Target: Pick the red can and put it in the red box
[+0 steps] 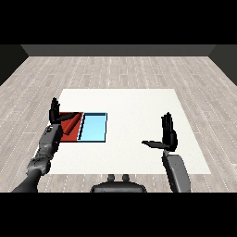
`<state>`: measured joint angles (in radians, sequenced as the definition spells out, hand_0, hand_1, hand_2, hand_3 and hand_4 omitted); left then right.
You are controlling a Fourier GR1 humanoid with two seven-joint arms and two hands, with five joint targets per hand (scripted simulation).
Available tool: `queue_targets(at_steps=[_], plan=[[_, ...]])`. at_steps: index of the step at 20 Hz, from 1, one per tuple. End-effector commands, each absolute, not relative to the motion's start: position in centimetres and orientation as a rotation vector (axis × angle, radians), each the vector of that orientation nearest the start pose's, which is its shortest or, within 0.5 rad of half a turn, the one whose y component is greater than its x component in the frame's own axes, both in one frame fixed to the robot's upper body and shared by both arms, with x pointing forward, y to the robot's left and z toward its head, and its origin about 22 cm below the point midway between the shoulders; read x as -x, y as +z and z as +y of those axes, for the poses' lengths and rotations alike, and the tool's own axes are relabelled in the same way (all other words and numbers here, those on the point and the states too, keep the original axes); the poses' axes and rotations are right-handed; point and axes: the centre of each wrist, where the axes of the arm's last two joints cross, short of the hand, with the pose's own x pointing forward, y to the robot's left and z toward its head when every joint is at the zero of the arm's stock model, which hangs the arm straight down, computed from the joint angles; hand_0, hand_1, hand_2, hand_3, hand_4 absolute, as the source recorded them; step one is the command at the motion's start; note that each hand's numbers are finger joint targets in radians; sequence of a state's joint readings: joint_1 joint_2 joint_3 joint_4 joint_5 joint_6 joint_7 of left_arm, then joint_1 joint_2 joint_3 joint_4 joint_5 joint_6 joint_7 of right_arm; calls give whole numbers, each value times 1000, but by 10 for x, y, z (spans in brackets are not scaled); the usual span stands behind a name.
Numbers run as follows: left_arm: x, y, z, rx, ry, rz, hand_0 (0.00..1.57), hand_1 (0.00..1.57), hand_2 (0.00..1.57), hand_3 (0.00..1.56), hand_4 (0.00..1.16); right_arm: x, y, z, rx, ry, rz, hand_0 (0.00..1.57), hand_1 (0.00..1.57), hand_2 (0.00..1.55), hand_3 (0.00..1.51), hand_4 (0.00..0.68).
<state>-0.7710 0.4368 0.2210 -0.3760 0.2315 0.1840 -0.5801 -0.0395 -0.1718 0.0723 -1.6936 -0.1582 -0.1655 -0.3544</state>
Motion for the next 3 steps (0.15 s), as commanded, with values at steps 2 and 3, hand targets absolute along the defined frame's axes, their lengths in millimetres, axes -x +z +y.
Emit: queue_targets(at_steps=[2,3], plan=[[-401,14,282,-88,250,-2039,0,0,0,0,0,-240,34,-233,-92,-40,-2046,0,0,0,0,0],[-388,0,288,-96,267,-2061,0,0,0,0,0,-240,33,-238,-79,-27,-2043,0,0,0,0,0]])
